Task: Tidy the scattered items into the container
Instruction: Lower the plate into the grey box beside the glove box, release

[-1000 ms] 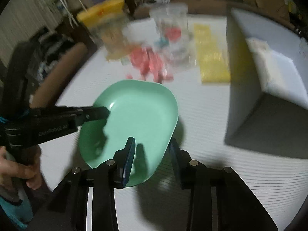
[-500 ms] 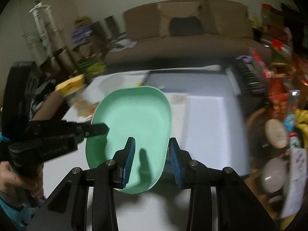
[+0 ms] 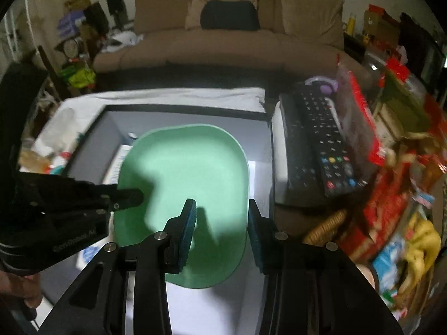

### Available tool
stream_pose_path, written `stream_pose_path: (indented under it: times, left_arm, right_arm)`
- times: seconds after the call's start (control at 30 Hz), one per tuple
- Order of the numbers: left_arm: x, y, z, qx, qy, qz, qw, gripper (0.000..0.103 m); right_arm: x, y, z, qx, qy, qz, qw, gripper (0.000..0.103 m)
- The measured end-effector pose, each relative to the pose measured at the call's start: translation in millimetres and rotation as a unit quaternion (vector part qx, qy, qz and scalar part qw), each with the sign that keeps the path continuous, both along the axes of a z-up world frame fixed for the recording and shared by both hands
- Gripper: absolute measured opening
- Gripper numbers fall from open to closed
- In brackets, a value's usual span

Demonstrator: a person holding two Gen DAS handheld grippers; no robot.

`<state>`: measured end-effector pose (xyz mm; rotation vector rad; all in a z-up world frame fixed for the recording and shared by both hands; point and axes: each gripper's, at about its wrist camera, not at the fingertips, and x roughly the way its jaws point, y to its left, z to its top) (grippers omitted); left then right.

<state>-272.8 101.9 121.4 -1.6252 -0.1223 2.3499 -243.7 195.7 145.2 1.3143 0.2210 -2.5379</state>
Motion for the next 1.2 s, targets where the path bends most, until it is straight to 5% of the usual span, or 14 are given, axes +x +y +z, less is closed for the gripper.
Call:
stream_pose_path:
  times: [0.27,0.53,0.63,0.7,0.77,1.2]
  left_arm:
    - [-54.1,12.2,-43.3,-0.038,-0.024,-0.001,0.999,0.011]
    - [-63.9,15.7,-59.7,-0.085,-0.029,-0.003,0.9959,0.013]
    - [-58.6,6.2,-49.8,-0.072,-0.022,0.008,0.9972,0.013]
    - [-53.4,-0.1,-39.6,-0.069,-0.01,0.017,0.9974,0.024]
    - [-45.8,-7.3,-28.1,-0.067,0.003,0.023,0.9975,0.052]
    - [76.0,-83.1,65.6,-0.107,0.122,0.025,0.9863,0.077]
  right_arm:
    - [-58.7,-21.1,-44.7,0.112,-0.018,0.015,0.993,0.037]
    - [-55.5,-27.4,-41.9,0.14,-0.005,0.025,0.99,0.051]
    - [-46.7,-19.3,-24.1,0.117,0.016,0.018,0.993,0.055]
    - [-44.7,-15.3,-13.6,0.097,0.019,0.015,0.995,0.055]
    - [-37.5,-12.3,-1.6,0.09,0.03,0.015,0.995,0.055]
    - [41.0,-11.5,36.2,0.006,0.031,0.023,0.999,0.063]
